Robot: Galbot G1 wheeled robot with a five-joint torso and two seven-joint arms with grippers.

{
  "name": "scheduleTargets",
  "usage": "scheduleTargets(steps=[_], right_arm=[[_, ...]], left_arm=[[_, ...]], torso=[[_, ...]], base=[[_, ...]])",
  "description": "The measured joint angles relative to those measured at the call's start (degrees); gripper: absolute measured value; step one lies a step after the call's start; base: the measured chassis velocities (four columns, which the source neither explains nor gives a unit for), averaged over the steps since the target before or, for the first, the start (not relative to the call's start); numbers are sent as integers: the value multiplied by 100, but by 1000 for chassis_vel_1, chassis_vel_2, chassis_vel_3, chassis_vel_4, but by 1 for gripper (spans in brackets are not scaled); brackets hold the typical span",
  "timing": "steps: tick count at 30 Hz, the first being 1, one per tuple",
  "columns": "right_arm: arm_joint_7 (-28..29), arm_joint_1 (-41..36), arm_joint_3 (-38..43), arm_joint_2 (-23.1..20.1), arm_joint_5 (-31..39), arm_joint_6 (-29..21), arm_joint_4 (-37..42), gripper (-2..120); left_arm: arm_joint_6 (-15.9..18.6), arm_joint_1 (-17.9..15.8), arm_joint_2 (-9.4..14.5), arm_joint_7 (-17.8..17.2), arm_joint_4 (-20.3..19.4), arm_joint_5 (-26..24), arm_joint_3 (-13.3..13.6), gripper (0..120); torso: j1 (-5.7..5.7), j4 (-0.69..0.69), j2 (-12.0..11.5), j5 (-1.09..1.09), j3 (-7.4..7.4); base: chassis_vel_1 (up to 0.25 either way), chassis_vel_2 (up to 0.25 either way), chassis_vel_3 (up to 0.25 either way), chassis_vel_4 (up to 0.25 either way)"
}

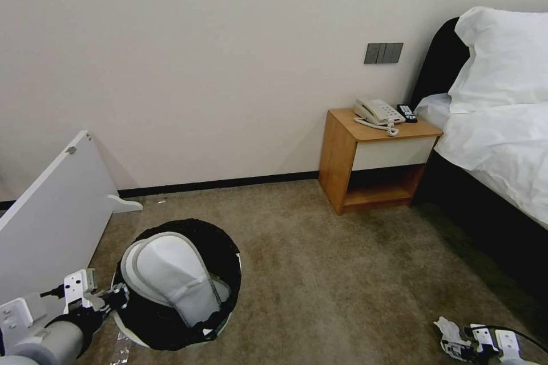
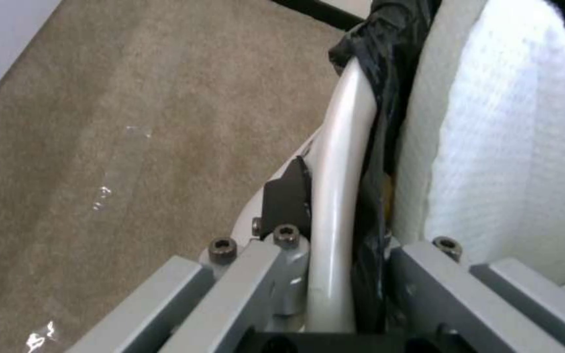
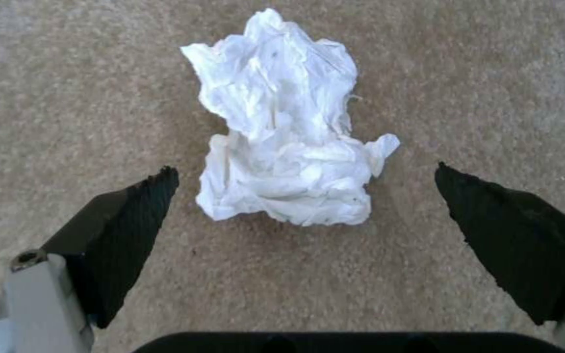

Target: Pick up the trash bin, then pick up the garbage from the floor and place it into the trash bin.

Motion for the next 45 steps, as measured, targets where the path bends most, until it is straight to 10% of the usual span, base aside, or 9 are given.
scheduleTargets(steps=[16,45], right_arm=[[-94,523,-147,115,-112,52,-632,98],[-122,546,-210,158,-88,20,-700,0]], left_arm=[[0,25,-22,-22,-30,1,38,1],[0,7,-11,-16,-31,-42,18,1]], torso=[[0,1,0,1,0],[0,1,0,0,0]], base=[[0,0,0,0],[0,0,0,0]])
